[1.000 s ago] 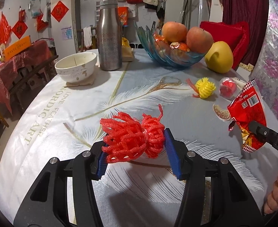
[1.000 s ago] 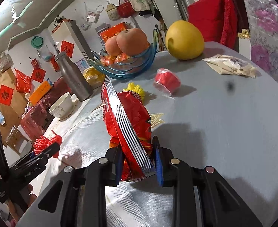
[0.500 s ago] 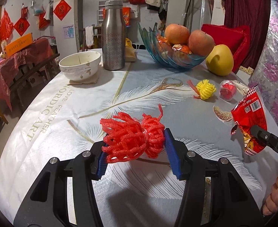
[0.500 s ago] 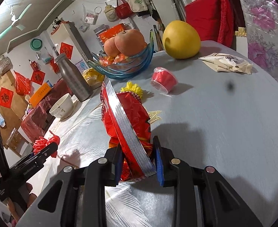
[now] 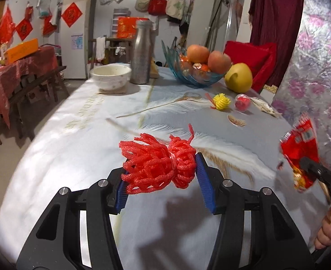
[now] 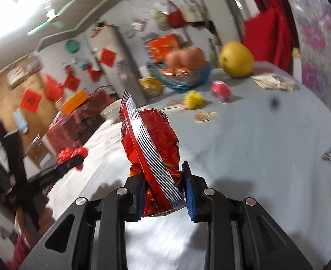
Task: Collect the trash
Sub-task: 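Carry the tassel and snack bag over the red basket and open both grippers, then raise both grippers from the basket back toward the table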
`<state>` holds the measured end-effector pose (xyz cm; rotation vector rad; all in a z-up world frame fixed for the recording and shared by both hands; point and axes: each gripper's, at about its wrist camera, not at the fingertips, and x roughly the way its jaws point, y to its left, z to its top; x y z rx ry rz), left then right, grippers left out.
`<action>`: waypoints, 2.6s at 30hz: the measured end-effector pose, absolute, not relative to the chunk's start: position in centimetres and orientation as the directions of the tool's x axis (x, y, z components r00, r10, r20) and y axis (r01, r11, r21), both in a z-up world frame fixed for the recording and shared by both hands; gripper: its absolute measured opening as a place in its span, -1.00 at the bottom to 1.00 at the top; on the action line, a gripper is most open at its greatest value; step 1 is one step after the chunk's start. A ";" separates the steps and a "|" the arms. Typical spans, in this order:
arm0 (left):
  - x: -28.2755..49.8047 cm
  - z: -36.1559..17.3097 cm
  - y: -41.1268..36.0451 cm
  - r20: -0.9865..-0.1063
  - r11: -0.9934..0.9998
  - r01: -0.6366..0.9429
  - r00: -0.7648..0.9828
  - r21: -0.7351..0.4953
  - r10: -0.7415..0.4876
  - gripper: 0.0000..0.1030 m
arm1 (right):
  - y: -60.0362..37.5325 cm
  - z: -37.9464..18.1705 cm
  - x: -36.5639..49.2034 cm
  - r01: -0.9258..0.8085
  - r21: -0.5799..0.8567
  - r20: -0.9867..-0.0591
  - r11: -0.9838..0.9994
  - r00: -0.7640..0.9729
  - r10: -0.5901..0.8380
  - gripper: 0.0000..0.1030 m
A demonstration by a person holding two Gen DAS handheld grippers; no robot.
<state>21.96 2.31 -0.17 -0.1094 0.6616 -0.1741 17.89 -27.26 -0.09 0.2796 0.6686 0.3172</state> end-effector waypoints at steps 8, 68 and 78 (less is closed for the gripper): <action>12.1 3.8 6.0 -0.531 0.977 0.117 0.825 -0.179 -0.197 0.03 | -22.7 2.5 6.9 -0.375 0.211 -0.613 0.903 0.669 0.421 -0.44; 1.0 -13.8 -2.5 -0.853 0.914 0.403 0.460 -0.049 -0.248 0.78 | -18.1 -7.1 -3.5 -0.514 0.071 -0.844 0.855 0.426 0.326 0.09; 0.4 -11.3 -2.3 -0.854 0.912 0.407 0.460 -0.041 -0.244 0.78 | -18.4 -5.5 -3.3 -0.500 0.076 -0.827 0.863 0.451 0.335 0.27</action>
